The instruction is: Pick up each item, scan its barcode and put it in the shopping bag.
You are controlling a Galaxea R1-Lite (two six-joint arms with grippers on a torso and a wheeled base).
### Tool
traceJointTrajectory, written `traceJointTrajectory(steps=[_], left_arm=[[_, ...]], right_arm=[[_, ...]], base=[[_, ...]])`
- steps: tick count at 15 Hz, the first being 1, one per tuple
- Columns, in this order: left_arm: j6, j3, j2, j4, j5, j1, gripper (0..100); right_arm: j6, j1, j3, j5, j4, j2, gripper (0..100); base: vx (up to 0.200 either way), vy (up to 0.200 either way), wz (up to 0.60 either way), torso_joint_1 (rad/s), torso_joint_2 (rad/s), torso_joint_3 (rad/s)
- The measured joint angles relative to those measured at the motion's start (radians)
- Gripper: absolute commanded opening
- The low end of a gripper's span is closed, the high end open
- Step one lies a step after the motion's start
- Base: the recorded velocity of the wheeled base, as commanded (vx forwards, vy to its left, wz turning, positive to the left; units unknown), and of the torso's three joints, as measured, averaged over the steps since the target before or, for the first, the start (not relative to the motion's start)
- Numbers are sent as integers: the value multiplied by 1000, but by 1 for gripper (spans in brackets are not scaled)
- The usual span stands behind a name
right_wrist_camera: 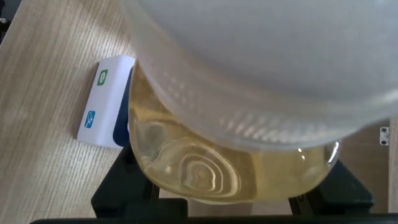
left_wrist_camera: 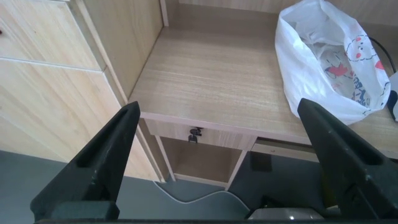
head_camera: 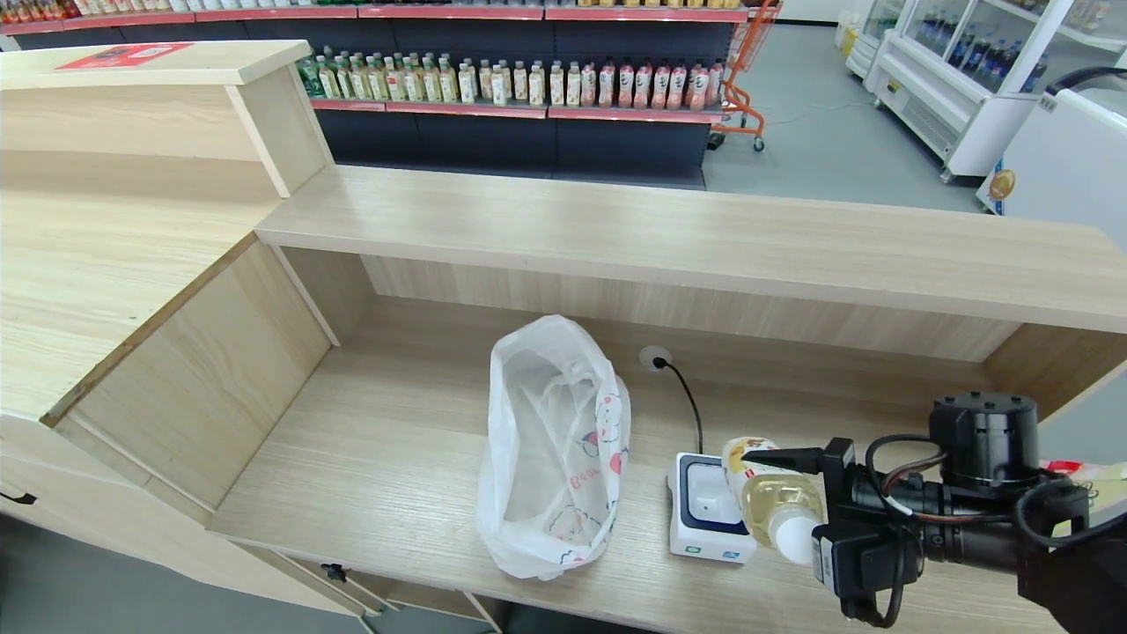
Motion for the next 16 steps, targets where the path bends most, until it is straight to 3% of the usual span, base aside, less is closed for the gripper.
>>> traceJointTrajectory(steps=[6, 16], left_arm=[[0, 0, 0, 0, 0, 0, 100], [0, 0, 0, 0, 0, 0, 100]], right_arm=[[1, 28, -1, -1, -109, 101, 0], [-4, 28, -10, -3, -174, 160, 0]], base=[[0, 0, 0, 0, 0, 0], [0, 0, 0, 0, 0, 0]])
